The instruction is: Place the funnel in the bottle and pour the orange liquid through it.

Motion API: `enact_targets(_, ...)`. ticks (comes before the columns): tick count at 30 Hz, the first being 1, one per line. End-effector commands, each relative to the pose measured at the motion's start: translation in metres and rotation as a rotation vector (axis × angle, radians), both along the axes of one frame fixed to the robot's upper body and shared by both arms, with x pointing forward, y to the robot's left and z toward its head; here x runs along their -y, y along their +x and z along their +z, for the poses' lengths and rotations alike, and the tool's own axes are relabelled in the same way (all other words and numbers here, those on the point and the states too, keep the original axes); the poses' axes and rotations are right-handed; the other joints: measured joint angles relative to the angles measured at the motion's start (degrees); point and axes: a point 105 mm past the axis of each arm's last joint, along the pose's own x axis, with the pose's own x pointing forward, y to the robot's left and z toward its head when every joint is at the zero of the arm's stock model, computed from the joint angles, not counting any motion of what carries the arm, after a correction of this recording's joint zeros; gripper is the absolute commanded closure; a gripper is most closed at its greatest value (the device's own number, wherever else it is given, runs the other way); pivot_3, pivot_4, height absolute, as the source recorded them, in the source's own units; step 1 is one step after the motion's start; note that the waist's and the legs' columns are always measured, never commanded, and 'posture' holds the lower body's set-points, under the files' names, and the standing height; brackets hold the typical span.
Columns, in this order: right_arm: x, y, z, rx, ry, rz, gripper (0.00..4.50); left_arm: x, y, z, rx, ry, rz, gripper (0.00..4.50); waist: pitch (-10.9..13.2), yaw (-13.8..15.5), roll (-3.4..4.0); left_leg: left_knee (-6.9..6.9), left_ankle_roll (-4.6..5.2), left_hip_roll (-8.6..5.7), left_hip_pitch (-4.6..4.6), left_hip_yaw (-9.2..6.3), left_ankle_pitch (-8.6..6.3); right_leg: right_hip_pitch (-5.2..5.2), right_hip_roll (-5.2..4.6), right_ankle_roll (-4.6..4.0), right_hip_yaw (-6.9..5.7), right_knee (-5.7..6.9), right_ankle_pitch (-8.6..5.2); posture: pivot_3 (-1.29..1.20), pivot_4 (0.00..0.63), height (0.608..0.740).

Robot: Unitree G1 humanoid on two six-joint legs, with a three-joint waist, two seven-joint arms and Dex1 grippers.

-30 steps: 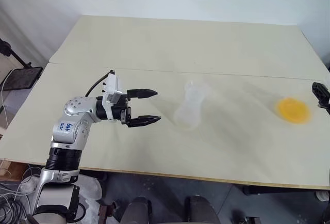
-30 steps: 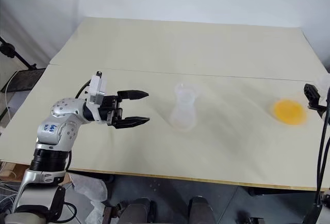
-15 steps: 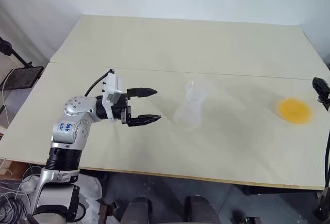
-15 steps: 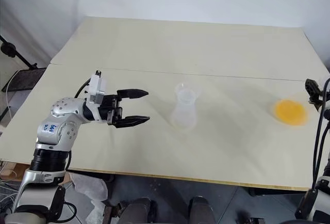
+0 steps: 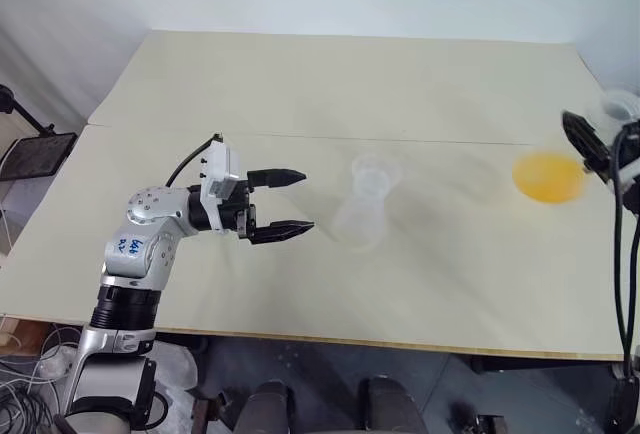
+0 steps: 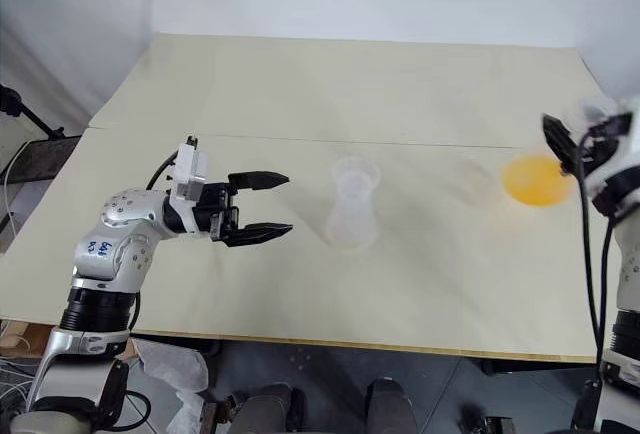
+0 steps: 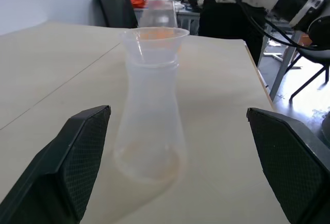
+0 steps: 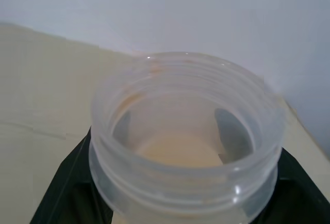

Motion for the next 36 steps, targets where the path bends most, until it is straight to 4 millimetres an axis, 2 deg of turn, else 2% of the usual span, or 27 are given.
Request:
enact_targets(1,-0.049,-0.008,0.013,0.016,-0.229,0.076,2.02,0.000,-0.001,0.005,0.029,-0.008,-0.001,0.00,0.00,0.05,-0.01,0.01,0.00,-0.02,0.00,-0.01,0.00,0.01,-0.01,0.00,0.00,-0.01,0.00,0.00,0.150,0.740)
enact_targets(4,-0.078,-0.011,0.016,0.056,-0.387,0.089,2.02,0.002,-0.001,0.004,0.021,-0.008,-0.005,0.00,0.00,0.26,-0.01,0.00,0.00,-0.05,-0.03,-0.02,0.00,0.00,-0.04,0.00,0.00,-0.05,0.00,0.00,0.150,0.740)
enact_targets(7,-0.092,-0.010,0.014,0.081,-0.489,0.075,2.02,0.005,-0.002,0.003,0.014,-0.012,-0.012,0.00,0.01,0.92,-0.01,0.00,0.01,-0.09,-0.06,-0.03,-0.01,-0.02,-0.06,0.00,0.00,-0.11,0.00,0.00,0.150,0.740)
enact_targets(10,-0.105,-0.008,0.006,0.118,-0.695,0.045,2.02,0.008,-0.002,0.002,0.014,-0.018,-0.016,0.00,0.01,1.11,-0.01,0.00,0.01,-0.15,-0.12,-0.04,-0.01,-0.01,-0.08,0.04,0.00,-0.24,0.02,0.00,0.150,0.740)
enact_targets(20,-0.129,-0.009,0.010,0.296,-0.839,-0.025,2.02,0.015,-0.001,0.002,0.019,-0.048,-0.013,0.00,0.01,0.75,-0.02,-0.05,0.02,-0.14,-0.17,-0.03,-0.01,-0.10,-0.08,0.05,-0.06,-0.23,0.03,0.00,0.150,0.740)
enact_targets(25,-0.134,-0.006,0.003,0.290,-0.891,-0.035,2.02,0.020,-0.003,0.001,0.012,-0.058,-0.025,0.00,0.01,0.81,-0.02,-0.04,0.02,-0.15,-0.18,-0.04,-0.01,-0.09,-0.08,0.05,-0.06,-0.24,0.03,0.00,0.150,0.740)
enact_targets(30,-0.147,-0.008,0.001,0.366,-1.084,-0.036,2.02,0.021,-0.004,0.002,0.020,-0.078,-0.028,0.00,0.01,0.79,-0.02,-0.05,0.02,-0.16,-0.18,-0.03,-0.01,-0.11,-0.08,0.05,-0.05,-0.24,0.03,0.00,0.150,0.740)
enact_targets(33,-0.149,-0.007,0.002,0.395,-1.139,-0.043,2.02,0.024,-0.005,0.010,0.048,-0.129,-0.030,0.00,0.01,0.79,-0.02,-0.05,0.02,-0.16,-0.18,-0.03,-0.01,-0.11,-0.08,0.05,-0.06,-0.24,0.03,0.00,0.150,0.740)
enact_targets(36,-0.153,-0.007,0.001,0.427,-1.198,-0.037,2.02,0.026,-0.004,0.009,0.051,-0.126,-0.025,0.00,0.01,0.78,-0.02,-0.05,0.01,-0.16,-0.18,-0.03,-0.01,-0.10,-0.08,0.05,-0.06,-0.24,0.03,0.00,0.150,0.740)
